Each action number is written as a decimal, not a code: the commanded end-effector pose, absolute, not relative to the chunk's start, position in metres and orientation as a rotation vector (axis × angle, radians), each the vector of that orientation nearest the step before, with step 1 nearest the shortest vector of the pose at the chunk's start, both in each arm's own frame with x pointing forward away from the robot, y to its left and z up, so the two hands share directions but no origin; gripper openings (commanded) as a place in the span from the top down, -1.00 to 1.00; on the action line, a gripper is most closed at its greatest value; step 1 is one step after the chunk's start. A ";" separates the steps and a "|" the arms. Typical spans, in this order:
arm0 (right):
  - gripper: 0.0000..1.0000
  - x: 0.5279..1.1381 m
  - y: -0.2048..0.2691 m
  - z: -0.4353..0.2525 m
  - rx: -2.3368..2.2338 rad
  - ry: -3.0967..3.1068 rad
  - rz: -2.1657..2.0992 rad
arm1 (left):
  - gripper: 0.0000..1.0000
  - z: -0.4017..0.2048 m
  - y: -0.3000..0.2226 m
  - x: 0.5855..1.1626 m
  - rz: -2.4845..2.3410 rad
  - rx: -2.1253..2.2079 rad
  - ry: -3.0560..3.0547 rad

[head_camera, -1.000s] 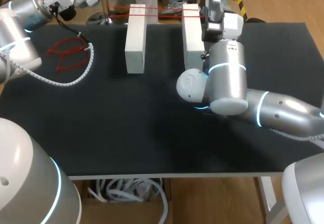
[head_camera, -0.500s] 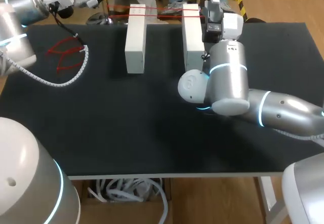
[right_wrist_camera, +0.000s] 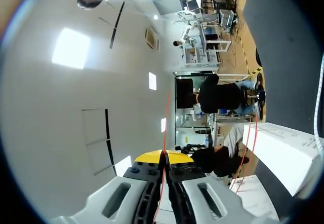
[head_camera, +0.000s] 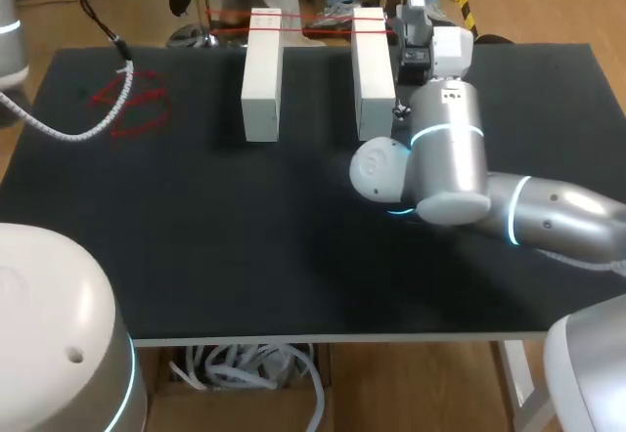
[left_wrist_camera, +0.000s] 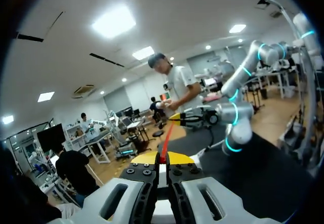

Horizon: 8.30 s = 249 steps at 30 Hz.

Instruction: Grab the tape and strap the tape.

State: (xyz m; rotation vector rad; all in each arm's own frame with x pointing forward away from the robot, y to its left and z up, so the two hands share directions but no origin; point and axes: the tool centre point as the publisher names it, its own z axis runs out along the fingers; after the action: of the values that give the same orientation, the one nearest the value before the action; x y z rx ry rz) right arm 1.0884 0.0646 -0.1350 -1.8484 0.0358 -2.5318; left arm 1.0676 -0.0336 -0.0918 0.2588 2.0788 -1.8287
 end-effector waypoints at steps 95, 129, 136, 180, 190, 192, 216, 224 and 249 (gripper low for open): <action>1.00 1.065 0.066 -0.133 -1.824 -0.367 -2.644 | 1.00 -0.117 -0.082 1.032 0.440 0.729 3.269; 1.00 1.063 0.062 -0.128 -1.744 -0.600 -2.746 | 1.00 -0.120 -0.082 1.043 0.439 0.398 3.304; 1.00 1.062 0.060 -0.126 -1.720 -0.650 -2.760 | 1.00 -0.118 -0.085 1.040 0.475 0.352 3.294; 1.00 1.065 0.043 -0.125 -1.661 -0.861 -2.821 | 1.00 -0.093 -0.128 1.048 0.193 0.363 3.219; 1.00 1.065 0.046 -0.116 -1.630 -1.057 -2.854 | 1.00 -0.090 -0.128 1.049 0.191 0.371 3.214; 1.00 1.064 0.047 -0.110 -1.615 -1.132 -2.862 | 1.00 -0.090 -0.128 1.049 0.191 0.371 3.214; 1.00 1.063 0.060 -0.071 -1.456 -2.524 -2.782 | 1.00 -0.090 -0.128 1.049 0.191 0.371 3.214; 1.00 1.062 0.061 -0.069 -1.394 -2.899 -2.762 | 1.00 -0.090 -0.128 1.049 0.191 0.371 3.214; 1.00 1.036 0.053 -0.073 -2.078 -2.891 -2.572 | 1.00 -0.090 -0.128 1.049 0.191 0.371 3.214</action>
State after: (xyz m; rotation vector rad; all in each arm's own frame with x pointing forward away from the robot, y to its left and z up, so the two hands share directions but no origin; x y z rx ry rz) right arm 1.0404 0.0432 -0.0747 -1.3343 -3.0021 -2.9053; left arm 1.0490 -0.1284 -0.0897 0.3698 3.2151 0.1900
